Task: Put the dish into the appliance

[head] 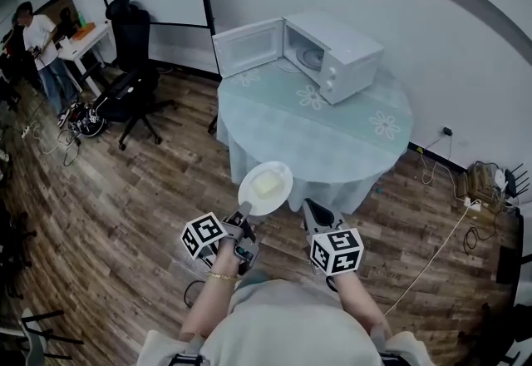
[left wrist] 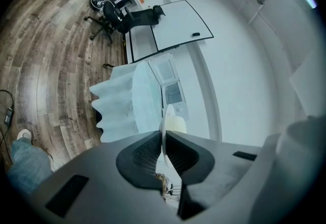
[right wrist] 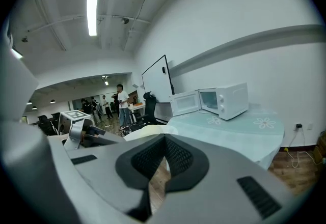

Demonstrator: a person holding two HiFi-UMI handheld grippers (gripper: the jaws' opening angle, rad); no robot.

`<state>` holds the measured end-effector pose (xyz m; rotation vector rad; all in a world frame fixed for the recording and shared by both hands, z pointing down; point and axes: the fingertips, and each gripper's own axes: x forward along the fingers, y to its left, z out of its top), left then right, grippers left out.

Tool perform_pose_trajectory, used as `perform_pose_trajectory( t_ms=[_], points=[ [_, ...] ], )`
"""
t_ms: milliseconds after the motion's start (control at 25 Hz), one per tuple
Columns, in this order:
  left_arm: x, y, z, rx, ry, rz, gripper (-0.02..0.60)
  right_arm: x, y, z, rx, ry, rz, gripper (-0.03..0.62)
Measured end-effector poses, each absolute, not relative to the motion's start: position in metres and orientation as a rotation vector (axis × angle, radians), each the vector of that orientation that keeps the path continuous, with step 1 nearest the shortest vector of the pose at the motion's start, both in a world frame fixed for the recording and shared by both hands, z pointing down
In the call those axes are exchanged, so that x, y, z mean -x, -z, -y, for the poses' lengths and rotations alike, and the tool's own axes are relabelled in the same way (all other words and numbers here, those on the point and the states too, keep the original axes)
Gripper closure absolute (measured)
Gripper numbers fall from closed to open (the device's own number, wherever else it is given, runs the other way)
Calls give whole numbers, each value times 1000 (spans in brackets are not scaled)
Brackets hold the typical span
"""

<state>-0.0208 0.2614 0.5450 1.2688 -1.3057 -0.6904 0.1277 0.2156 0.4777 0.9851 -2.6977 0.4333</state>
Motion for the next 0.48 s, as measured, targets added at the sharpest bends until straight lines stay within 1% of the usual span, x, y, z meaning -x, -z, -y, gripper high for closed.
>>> perform_pose_trajectory(
  t_ms=[480],
  points=[
    [36,-547,-221,-1252,716,1325,549,-113,-484,-179,-929,-452,2706,588]
  ],
)
